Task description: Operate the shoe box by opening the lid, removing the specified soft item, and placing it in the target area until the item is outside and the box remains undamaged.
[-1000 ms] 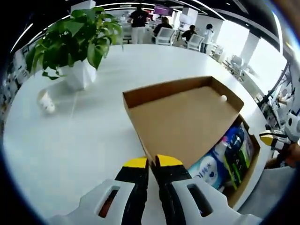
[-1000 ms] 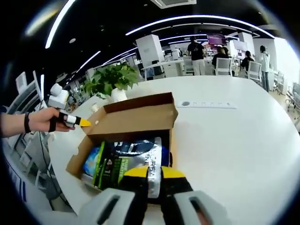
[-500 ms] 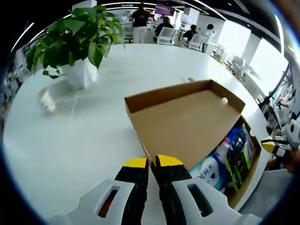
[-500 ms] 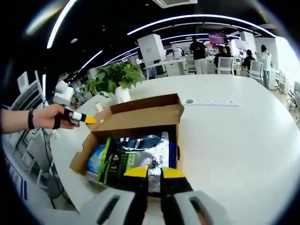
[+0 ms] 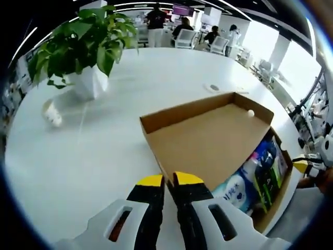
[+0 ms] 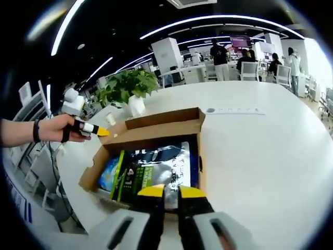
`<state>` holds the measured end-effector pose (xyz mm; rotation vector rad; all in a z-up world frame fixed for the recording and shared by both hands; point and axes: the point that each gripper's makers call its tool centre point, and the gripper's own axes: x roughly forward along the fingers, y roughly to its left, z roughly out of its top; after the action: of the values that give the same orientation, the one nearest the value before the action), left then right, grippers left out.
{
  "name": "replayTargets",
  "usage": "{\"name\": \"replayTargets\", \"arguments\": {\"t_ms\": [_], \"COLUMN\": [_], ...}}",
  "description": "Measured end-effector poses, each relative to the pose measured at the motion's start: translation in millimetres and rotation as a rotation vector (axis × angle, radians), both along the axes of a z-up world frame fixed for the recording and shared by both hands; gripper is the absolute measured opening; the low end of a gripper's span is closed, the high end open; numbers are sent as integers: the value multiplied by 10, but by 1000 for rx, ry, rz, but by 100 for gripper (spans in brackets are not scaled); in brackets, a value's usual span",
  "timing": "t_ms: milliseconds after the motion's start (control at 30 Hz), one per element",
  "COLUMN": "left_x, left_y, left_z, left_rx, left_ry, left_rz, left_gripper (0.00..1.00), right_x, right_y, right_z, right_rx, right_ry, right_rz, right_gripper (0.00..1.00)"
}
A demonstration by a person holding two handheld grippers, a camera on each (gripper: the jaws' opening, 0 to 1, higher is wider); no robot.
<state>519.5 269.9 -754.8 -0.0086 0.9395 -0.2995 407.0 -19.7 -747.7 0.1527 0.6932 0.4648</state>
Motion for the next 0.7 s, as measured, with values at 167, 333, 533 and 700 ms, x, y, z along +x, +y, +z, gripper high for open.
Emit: {"name": "replayTargets", "arguments": {"t_ms": [167, 333, 533, 700], "left_x": [0, 24, 40, 39], "left_y": [13, 23, 35, 22], "left_z": [-19, -36, -43, -30], "left_rx": [-10, -16, -28, -42], "left_ry": [2, 3, -2, -10], "left_rz": [7, 8, 15, 20], "left_gripper": [5, 6, 6, 7], "right_x": [21, 27, 26, 4], "right_y": [-1, -1, 3, 23], "right_z": [9, -10, -8, -41], "right_rx": [4, 0, 6, 3], "right_ry": [-5, 3, 2, 10], "right_rz": [-3, -1, -9, -3], "right_gripper": [4, 4, 4, 4]}}
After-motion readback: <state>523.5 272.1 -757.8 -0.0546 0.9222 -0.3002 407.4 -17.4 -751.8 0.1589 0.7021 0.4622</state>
